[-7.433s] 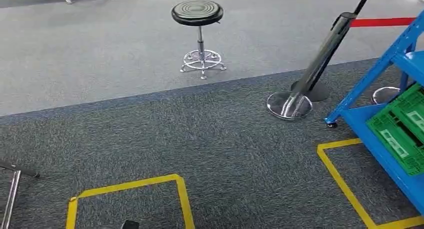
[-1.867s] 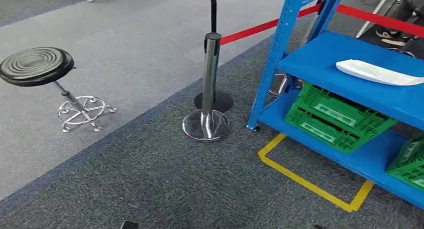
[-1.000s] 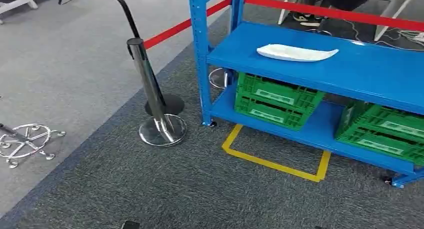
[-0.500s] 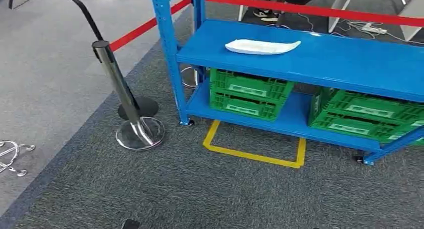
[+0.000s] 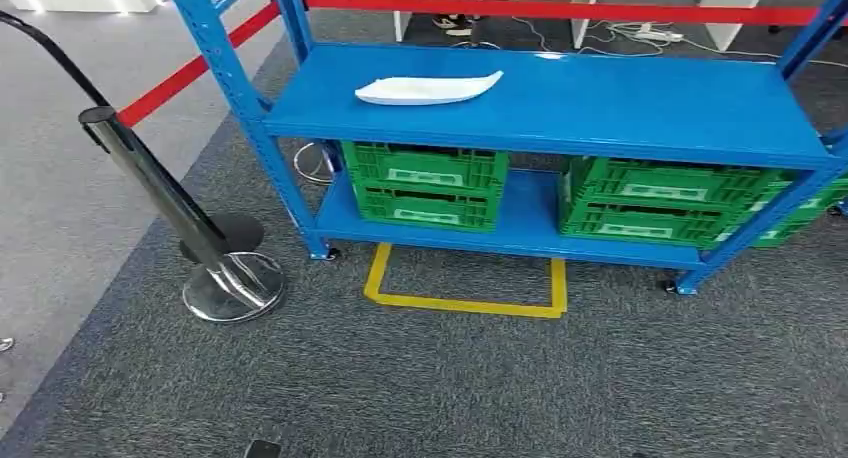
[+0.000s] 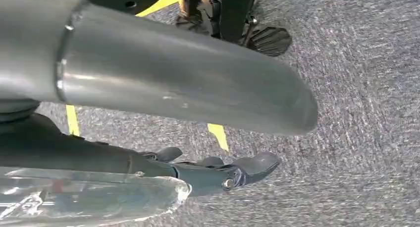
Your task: Take the parts from the cabinet and place them on the table.
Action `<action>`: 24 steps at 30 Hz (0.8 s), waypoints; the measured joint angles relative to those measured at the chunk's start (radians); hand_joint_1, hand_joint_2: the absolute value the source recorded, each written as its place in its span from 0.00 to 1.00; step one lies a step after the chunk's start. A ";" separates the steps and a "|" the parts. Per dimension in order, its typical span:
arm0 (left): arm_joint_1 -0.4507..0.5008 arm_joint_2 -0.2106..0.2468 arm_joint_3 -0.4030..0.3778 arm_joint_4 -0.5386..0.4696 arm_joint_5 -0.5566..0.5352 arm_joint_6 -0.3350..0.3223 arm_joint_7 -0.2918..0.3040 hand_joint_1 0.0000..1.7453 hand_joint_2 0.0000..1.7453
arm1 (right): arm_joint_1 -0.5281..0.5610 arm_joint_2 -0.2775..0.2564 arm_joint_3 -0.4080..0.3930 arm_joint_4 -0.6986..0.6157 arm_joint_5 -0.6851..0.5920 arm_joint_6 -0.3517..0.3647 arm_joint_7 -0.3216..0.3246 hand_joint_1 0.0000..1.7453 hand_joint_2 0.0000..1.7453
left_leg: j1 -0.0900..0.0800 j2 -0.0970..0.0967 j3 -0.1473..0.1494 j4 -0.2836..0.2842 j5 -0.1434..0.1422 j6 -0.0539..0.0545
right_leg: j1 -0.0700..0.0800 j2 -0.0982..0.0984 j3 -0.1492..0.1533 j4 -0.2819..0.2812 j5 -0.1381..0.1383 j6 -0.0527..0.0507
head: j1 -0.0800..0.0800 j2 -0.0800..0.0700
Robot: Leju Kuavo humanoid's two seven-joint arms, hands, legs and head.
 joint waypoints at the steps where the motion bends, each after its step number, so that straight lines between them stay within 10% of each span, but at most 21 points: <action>1: -0.001 0.002 0.000 0.000 0.000 0.000 0.000 0.00 0.00 | -0.002 0.001 0.000 0.000 0.000 0.000 0.000 0.00 0.00 | 0.001 -0.030 0.004 -0.019 -0.007 0.008 | 0.008 0.006 -0.005 0.007 -0.001 0.005 | 0.002 0.000; 5: -0.002 0.001 0.000 0.000 -0.002 -0.004 0.000 0.00 0.00 | 0.002 0.001 0.000 0.000 0.001 -0.008 0.011 0.00 0.00 | 0.001 -0.014 0.008 -0.048 -0.005 0.017 | 0.000 0.024 -0.019 0.000 0.009 0.032 | -0.001 0.000; 6: -0.003 -0.001 0.000 0.000 -0.003 -0.006 0.000 0.00 0.00 | 0.004 0.000 0.000 0.000 0.002 -0.011 0.014 0.00 0.00 | 0.006 -0.003 0.013 -0.055 0.000 0.020 | -0.003 0.001 -0.030 0.016 -0.005 0.033 | 0.000 0.000; 9: 0.000 -0.003 0.000 0.000 -0.003 -0.011 0.000 0.00 0.00 | -0.005 0.000 0.000 0.000 0.006 -0.013 0.017 0.00 0.00 | 0.005 0.017 0.013 -0.055 -0.001 0.025 | -0.005 -0.047 -0.123 0.212 -0.110 0.045 | 0.011 0.000; 11: 0.001 -0.002 0.000 0.000 -0.004 -0.013 -0.001 0.00 0.00 | -0.003 0.000 0.000 0.000 0.008 -0.012 0.019 0.00 0.00 | 0.004 0.032 0.012 -0.055 -0.002 0.026 | -0.007 -0.054 -0.168 0.308 -0.131 0.052 | 0.012 0.000; 14: 0.000 -0.002 0.000 0.000 -0.004 -0.019 -0.001 0.00 0.00 | 0.000 0.000 0.000 0.000 0.011 -0.012 0.019 0.00 0.00 | 0.005 0.037 0.018 -0.055 -0.007 0.019 | -0.008 -0.056 -0.073 0.134 -0.028 0.051 | 0.012 0.000; 19: 0.000 -0.002 0.000 0.000 -0.004 -0.019 -0.001 0.00 0.00 | 0.000 0.000 0.000 0.000 0.011 -0.012 0.019 0.00 0.00 | 0.005 0.037 0.018 -0.055 -0.007 0.019 | -0.008 -0.056 -0.069 0.128 -0.026 0.050 | 0.012 0.000; 22: 0.000 -0.002 0.000 0.000 -0.005 -0.023 -0.001 0.00 0.00 | -0.003 0.000 0.000 0.000 0.011 -0.012 0.019 0.00 0.00 | -0.001 0.039 0.022 -0.053 -0.013 0.009 | -0.005 -0.066 0.004 -0.001 -0.018 0.047 | 0.013 0.000; 24: -0.003 -0.002 0.000 0.000 -0.005 -0.024 -0.001 0.00 0.00 | 0.000 0.000 0.000 0.000 0.013 -0.013 0.020 0.00 0.00 | 0.002 0.039 0.012 -0.008 -0.051 -0.022 | -0.007 -0.062 0.024 -0.009 -0.020 0.009 | 0.005 0.000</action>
